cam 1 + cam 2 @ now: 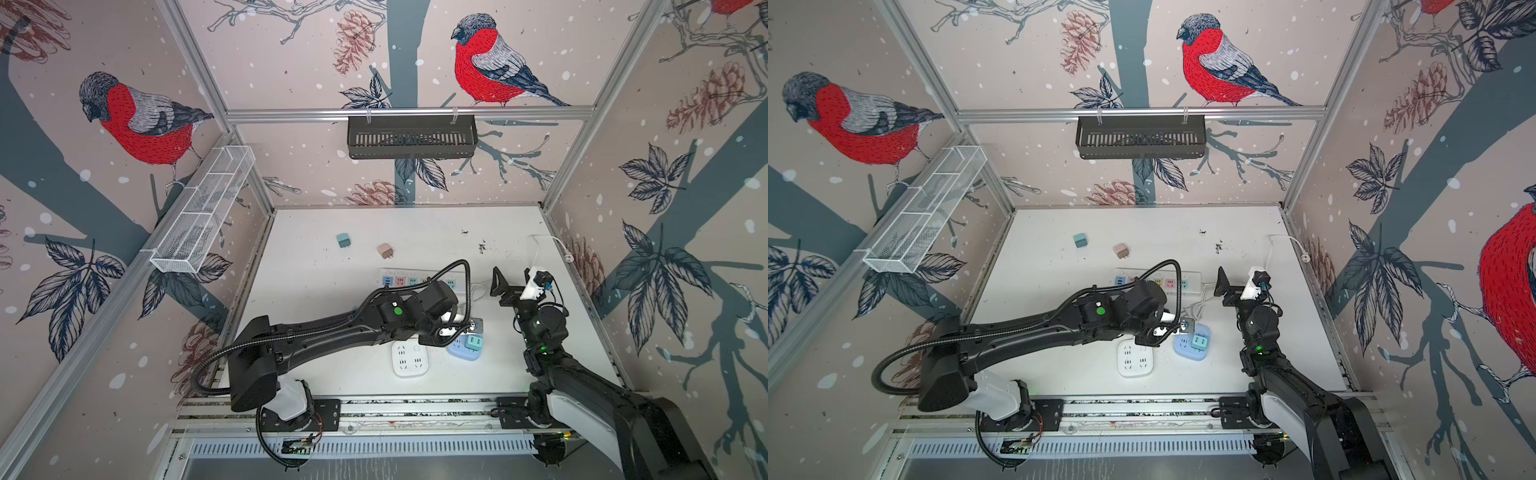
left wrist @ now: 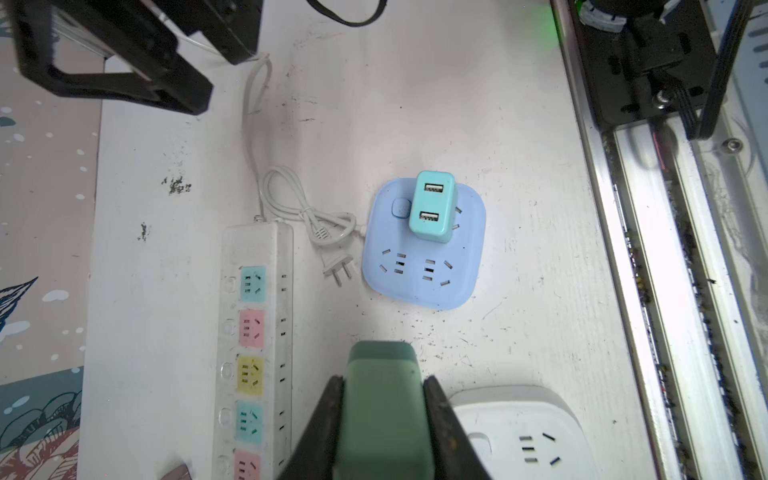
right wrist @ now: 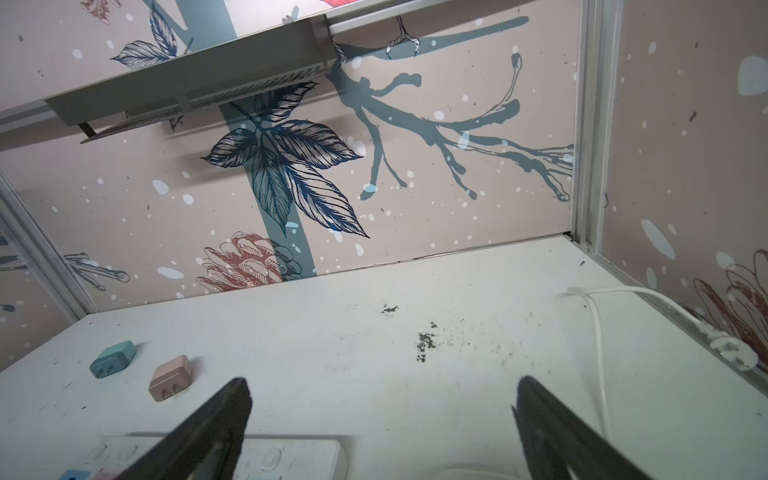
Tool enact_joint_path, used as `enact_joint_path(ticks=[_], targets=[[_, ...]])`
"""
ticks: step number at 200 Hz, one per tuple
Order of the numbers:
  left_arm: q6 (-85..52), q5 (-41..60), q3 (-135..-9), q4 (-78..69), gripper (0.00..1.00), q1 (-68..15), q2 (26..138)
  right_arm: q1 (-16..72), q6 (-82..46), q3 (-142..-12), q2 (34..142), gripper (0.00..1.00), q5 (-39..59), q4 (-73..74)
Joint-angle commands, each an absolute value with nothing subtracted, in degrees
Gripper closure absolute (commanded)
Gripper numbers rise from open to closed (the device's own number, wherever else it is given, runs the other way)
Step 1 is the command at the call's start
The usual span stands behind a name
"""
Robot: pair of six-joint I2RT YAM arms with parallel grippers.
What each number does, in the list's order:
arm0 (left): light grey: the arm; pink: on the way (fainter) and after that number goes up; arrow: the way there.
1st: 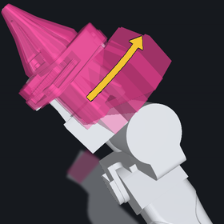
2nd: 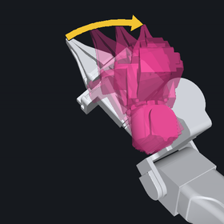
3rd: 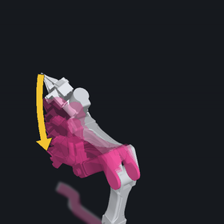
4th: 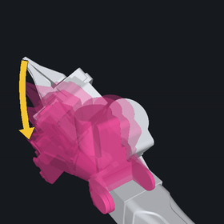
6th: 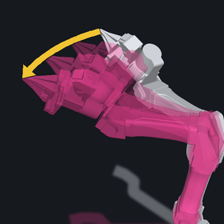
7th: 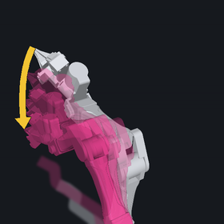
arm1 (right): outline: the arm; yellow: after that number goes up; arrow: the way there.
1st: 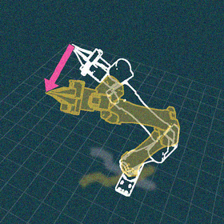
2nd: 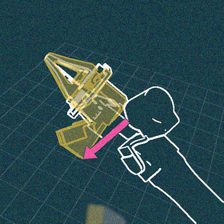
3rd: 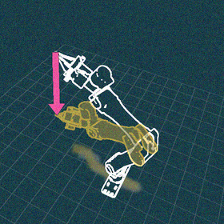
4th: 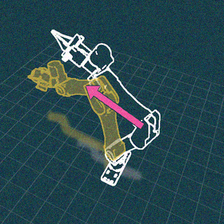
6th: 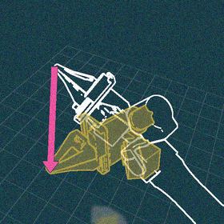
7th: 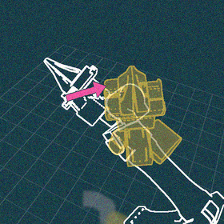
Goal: Insert the plug
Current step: 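Carry the green adapter over the light-blue socket cube with the left gripper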
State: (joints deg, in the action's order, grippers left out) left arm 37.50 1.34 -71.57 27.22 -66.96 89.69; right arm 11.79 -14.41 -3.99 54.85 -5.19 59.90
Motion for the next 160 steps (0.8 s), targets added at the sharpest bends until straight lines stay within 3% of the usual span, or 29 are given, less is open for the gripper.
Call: enact_joint_path(ticks=[1,63,160], targets=[[40.58,-0.41,-75.35,30.96,1.00,-67.54,93.90,11.08,-17.38,-4.67,55.59,0.00,-5.91,60.05],[41.88,-1.44,-86.97,40.38,1.00,-68.29,108.25,8.91,-19.63,-6.09,57.04,0.00,-5.82,58.17],[44.52,3.80,-90.04,41.91,1.00,-68.38,111.92,5.47,-23.49,-5.60,57.31,0.00,-5.20,58.24]])
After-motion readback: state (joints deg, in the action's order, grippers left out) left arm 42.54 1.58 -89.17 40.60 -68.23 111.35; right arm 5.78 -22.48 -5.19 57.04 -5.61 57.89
